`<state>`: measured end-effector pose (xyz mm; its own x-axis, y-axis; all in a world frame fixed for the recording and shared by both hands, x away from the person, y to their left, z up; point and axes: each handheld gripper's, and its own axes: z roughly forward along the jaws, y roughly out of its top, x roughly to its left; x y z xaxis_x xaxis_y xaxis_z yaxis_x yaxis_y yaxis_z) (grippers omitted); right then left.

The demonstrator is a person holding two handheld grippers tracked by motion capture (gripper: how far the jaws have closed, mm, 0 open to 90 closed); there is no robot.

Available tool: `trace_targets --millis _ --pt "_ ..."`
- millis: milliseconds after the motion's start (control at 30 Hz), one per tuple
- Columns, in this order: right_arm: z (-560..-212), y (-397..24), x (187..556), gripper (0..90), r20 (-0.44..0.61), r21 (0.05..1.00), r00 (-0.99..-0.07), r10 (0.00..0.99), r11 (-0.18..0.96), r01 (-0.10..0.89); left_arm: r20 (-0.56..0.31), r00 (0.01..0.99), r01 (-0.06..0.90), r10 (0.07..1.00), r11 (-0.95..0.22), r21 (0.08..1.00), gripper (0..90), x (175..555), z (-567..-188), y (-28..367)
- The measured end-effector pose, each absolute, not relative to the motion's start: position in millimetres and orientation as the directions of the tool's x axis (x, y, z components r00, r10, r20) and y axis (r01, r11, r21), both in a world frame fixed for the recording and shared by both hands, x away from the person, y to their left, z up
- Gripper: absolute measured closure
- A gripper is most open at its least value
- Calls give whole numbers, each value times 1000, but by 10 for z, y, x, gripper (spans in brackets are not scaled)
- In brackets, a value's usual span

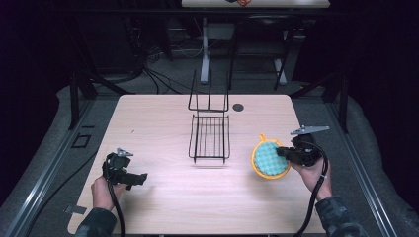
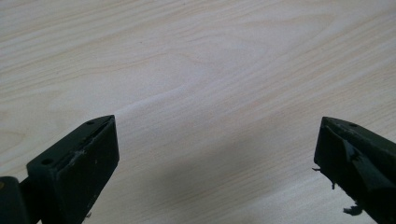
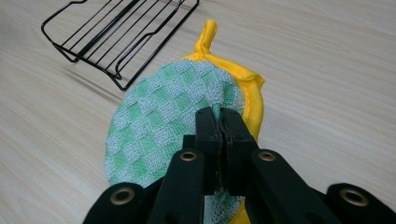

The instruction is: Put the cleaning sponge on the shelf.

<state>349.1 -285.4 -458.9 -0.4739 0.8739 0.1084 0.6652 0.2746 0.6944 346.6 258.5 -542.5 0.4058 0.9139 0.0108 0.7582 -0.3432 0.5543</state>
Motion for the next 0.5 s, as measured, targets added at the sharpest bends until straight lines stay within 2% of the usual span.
trace_targets --millis 500 --pt "-4384 -2700 3560 874 97 715 -504 858 292 635 11 416 742 909 -346 574 1 3449 -5396 2566"
